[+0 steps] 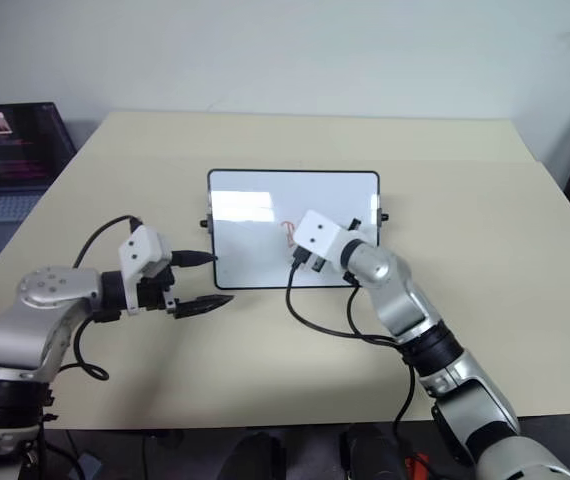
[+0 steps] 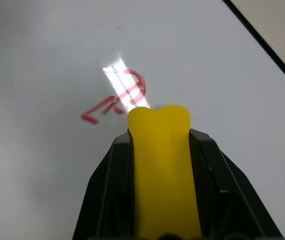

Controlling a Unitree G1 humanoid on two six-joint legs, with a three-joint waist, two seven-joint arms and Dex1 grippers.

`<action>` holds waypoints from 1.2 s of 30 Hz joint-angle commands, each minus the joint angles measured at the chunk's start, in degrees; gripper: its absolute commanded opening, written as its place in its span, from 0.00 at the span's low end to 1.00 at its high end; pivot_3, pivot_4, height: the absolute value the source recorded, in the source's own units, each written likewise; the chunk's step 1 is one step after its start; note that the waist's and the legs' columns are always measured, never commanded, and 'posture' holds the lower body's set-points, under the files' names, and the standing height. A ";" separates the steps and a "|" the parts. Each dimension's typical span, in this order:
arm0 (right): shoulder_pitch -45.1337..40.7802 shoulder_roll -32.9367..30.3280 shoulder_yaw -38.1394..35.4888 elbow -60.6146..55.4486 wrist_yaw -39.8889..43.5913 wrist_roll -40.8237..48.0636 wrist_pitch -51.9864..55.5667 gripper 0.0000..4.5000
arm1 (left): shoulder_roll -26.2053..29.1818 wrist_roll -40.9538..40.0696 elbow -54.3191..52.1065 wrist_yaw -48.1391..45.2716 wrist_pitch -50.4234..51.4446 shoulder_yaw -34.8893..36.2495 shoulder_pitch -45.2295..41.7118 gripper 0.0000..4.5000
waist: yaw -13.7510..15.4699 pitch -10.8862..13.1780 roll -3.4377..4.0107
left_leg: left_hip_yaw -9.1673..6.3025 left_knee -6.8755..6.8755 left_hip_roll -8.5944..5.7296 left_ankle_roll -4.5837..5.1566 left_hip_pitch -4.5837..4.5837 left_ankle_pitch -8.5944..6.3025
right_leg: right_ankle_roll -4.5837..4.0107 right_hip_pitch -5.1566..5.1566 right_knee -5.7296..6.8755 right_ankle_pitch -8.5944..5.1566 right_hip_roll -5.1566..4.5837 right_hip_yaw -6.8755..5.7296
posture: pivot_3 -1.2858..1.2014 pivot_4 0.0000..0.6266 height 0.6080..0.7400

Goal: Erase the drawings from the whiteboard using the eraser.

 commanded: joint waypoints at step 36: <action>-0.59 0.14 5.21 -0.53 7.73 -4.51 -2.91 0.25 | 1.08 -1.11 -2.79 -0.16 0.38 1.84 0.23 1.00 | 0.12 0.01 0.02 | -0.06 -0.06 0.02 0.01 -0.09 -0.02 | -0.01 -0.04 -0.18 -0.01 -0.05 0.02 | 0.52 0.24 1.00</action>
